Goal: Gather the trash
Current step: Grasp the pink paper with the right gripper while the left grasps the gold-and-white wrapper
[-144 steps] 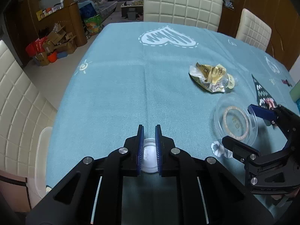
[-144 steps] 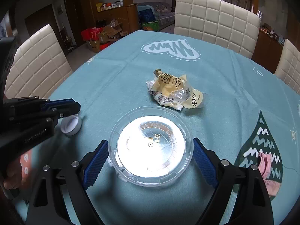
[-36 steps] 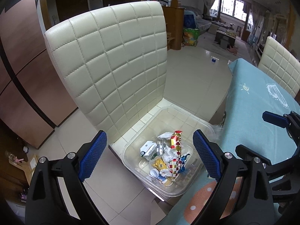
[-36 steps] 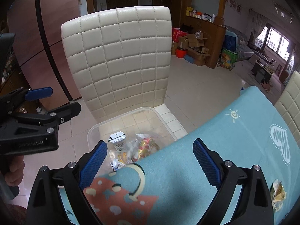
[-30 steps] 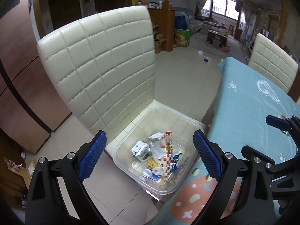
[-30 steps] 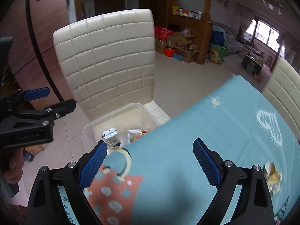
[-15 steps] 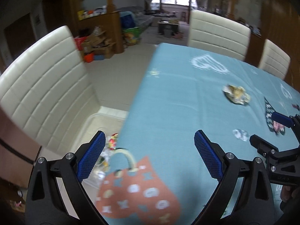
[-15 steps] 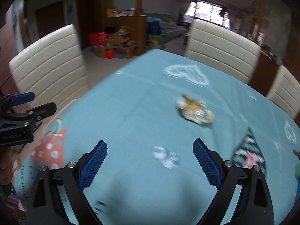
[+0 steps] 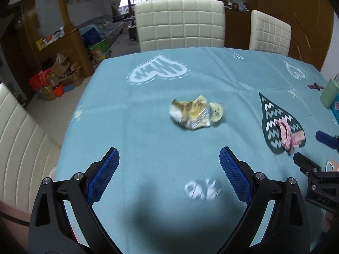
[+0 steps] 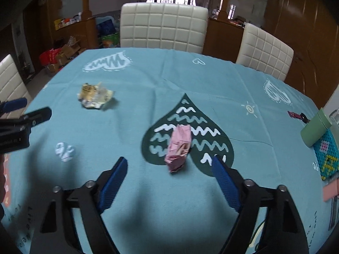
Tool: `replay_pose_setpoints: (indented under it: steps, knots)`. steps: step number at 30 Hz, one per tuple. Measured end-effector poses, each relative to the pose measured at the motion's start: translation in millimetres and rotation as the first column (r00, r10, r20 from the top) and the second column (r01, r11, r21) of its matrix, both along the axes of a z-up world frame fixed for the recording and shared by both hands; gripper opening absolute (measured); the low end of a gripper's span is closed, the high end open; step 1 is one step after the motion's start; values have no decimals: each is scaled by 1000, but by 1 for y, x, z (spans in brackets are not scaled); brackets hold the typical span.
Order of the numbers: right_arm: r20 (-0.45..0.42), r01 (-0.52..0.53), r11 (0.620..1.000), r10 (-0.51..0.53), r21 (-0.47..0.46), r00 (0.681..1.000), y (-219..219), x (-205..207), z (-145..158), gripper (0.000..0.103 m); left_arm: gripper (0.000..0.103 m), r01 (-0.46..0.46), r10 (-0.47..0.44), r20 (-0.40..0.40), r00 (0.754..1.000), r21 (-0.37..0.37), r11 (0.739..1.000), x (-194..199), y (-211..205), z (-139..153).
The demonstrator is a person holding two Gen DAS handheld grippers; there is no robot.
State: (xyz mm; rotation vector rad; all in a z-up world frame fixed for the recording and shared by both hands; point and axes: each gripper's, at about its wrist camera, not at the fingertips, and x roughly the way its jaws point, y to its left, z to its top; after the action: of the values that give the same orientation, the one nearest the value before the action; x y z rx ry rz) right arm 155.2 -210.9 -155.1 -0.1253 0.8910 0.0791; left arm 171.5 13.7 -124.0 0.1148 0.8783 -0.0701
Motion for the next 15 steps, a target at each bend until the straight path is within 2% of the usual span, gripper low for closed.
replay_pose_setpoints:
  steps: [6,8,10,13,15]
  knots:
    - [-77,31,999,-29,25,997,-10,40,-32,54,94,36,-35,-30,999,18,999,51,-22,-19]
    - [-93,31,999,-28,32,995,-10,48,-40,39,94,46,-45,-42,998,24,999,68,-28,-28]
    - [-74,24,998,-19,58,997,-12,56,-41,30,94,49,-48,-51,998,30,998,79,-29,-35]
    - [-50,7,998,-4,67,999,-8,68,-39,25,93,48,-46,-62,997,21,999,95,-28,-45]
    - [-40,0,997,4,76,999,-5,77,-38,25,73,54,-53,-67,996,7,999,99,-27,-49]
